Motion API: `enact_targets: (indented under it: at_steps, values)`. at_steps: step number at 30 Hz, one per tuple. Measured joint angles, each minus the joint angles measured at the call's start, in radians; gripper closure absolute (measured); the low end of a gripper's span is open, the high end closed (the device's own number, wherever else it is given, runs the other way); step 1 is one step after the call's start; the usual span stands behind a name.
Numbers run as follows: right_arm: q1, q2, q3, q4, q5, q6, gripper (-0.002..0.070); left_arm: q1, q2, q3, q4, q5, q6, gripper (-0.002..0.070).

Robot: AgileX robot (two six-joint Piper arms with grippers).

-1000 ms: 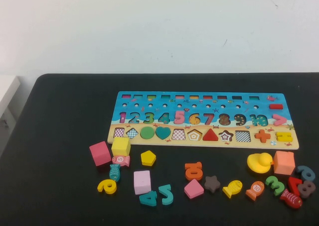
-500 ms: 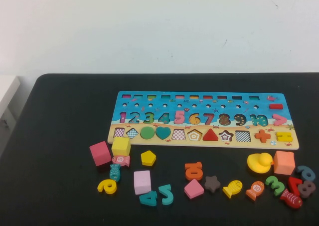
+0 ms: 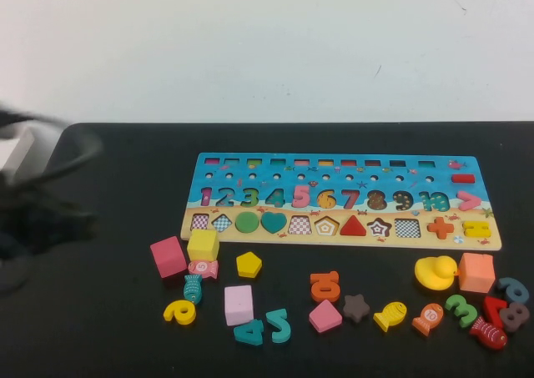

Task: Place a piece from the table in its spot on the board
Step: Pick up the "Pentagon"

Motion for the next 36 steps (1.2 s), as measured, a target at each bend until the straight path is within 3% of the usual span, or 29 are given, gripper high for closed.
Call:
enact_targets:
  at_steps: [9, 14, 18, 21, 26, 28, 36]
  values:
    - [0.0, 0.0, 0.0, 0.0, 0.0, 0.0, 0.0657, -0.247, 0.446, -0.365, -0.026, 0.208, 0.018, 0.0676]
    - [0.0, 0.0, 0.0, 0.0, 0.0, 0.0, 0.0657, -0.332, 0.667, -0.515, -0.024, 0.252, -0.045, 0.0676]
    - [0.0, 0.0, 0.0, 0.0, 0.0, 0.0, 0.0658, -0.376, 0.797, -0.602, 0.053, 0.292, -0.137, 0.0665]
    - [0.0, 0.0, 0.0, 0.0, 0.0, 0.0, 0.0658, -0.392, 0.87, -0.643, 0.119, 0.31, -0.182, 0.057]
    - [0.0, 0.0, 0.0, 0.0, 0.0, 0.0, 0.0658, -0.393, 0.938, -0.662, 0.173, 0.314, -0.232, 0.0271]
    - [0.0, 0.0, 0.0, 0.0, 0.0, 0.0, 0.0658, -0.393, 0.96, -0.669, 0.181, 0.314, -0.24, 0.0204]
    - [0.0, 0.0, 0.0, 0.0, 0.0, 0.0, 0.0657, -0.391, 1.055, -0.732, 0.193, 0.311, -0.255, 0.0173]
